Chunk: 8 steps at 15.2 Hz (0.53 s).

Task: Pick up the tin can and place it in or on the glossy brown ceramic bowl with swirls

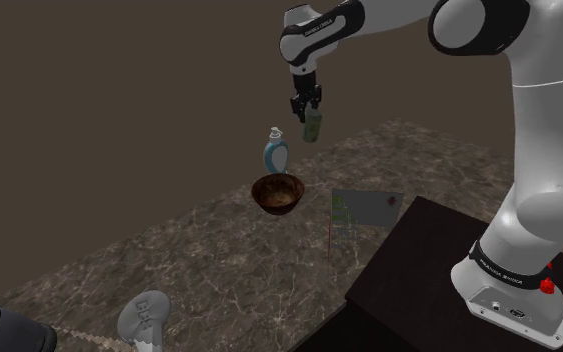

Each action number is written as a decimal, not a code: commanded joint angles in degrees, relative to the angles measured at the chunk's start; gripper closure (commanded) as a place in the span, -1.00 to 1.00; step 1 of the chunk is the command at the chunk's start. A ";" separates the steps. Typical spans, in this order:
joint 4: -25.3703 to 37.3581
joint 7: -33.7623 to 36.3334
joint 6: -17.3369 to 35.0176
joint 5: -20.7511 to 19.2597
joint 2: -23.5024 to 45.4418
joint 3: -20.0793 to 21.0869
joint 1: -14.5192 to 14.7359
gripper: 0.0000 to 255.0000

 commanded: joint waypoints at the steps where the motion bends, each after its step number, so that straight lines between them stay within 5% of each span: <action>1: -2.04 2.60 0.26 -0.39 -1.61 0.64 1.90 1.00; 8: -4.15 10.97 -0.71 -1.11 -4.08 3.21 7.75 1.00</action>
